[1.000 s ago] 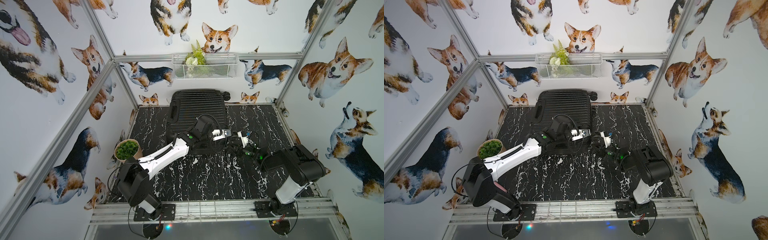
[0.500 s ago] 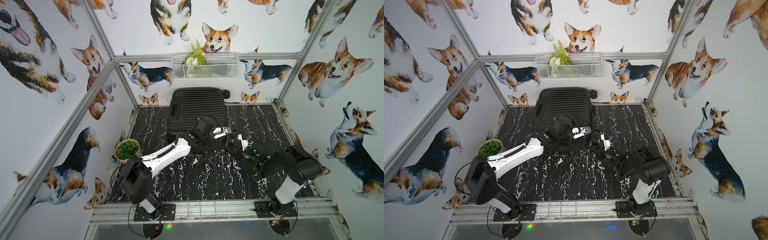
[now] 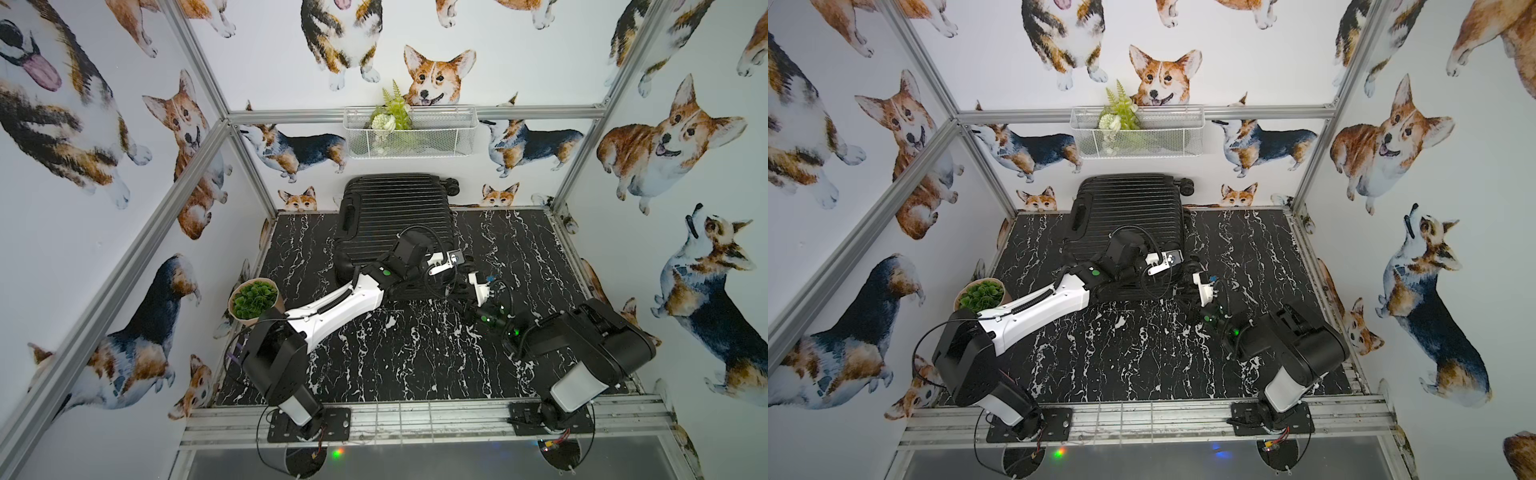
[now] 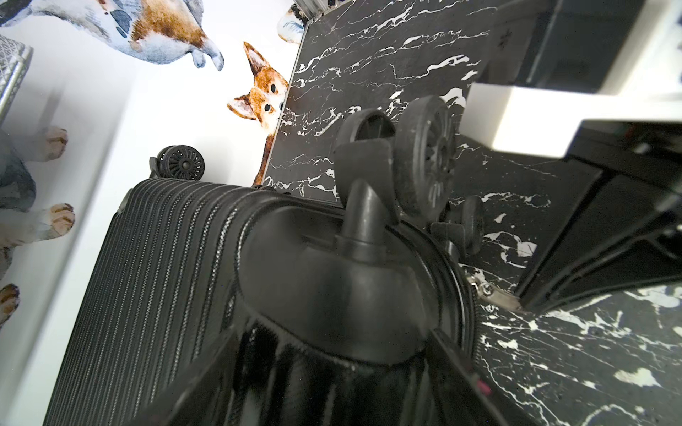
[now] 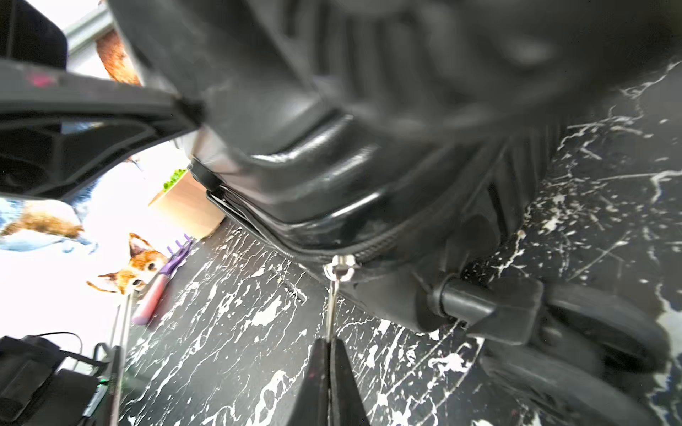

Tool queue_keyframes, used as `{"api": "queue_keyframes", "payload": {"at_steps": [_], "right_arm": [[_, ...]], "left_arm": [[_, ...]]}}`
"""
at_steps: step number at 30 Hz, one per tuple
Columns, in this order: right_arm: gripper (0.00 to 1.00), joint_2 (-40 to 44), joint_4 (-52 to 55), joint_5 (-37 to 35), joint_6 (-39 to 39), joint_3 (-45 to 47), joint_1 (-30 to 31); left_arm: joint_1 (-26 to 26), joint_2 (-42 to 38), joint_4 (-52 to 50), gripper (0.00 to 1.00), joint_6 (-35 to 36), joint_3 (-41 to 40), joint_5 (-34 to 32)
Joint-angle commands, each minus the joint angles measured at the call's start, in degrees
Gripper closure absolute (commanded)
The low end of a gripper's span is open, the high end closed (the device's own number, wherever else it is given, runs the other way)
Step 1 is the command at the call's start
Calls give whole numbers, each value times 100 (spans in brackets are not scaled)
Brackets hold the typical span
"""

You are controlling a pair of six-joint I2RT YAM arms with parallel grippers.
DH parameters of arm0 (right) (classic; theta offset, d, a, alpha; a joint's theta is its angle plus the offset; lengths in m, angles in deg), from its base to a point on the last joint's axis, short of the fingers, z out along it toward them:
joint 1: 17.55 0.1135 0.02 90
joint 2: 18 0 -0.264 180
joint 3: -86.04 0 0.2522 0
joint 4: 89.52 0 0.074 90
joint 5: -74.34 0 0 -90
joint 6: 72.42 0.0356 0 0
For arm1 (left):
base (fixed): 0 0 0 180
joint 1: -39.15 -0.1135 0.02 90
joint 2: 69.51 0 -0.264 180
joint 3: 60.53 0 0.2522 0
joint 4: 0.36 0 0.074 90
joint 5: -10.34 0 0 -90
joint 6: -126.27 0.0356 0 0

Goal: Close the suitcase zippers
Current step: Zip the zipper on the suitcase.

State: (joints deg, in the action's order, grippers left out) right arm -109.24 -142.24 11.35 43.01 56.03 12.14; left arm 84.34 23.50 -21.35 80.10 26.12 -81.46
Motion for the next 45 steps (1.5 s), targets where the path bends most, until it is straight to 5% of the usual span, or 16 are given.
{"api": "queue_keyframes", "payload": {"at_steps": [1, 8, 15, 18, 24, 33, 45], "right_arm": [[100, 391, 1131, 142, -563, -113, 120], [100, 1059, 2588, -877, -915, -368, 136], [100, 1210, 3277, -1211, -1142, -593, 131], [100, 1187, 3245, -1311, -1084, -599, 130], [100, 1187, 3386, -1320, -1110, -694, 129], [100, 1242, 3545, -1356, -1154, -774, 130], [100, 1352, 3832, -1358, -1216, -862, 134]], "left_arm": [[-19, 64, 194, 20, -125, 94, -564], [-20, -287, -413, 10, -806, 391, -220], [-154, -477, -1462, 8, -2605, 1257, -362], [-424, -345, -2026, 11, -3722, 1758, -1107], [-1527, -292, -2532, 20, -5158, 1959, -984], [-3091, 435, -3278, 27, -5459, 2614, -434], [-3920, 1782, -3709, 46, -5743, 3444, 505]]}}
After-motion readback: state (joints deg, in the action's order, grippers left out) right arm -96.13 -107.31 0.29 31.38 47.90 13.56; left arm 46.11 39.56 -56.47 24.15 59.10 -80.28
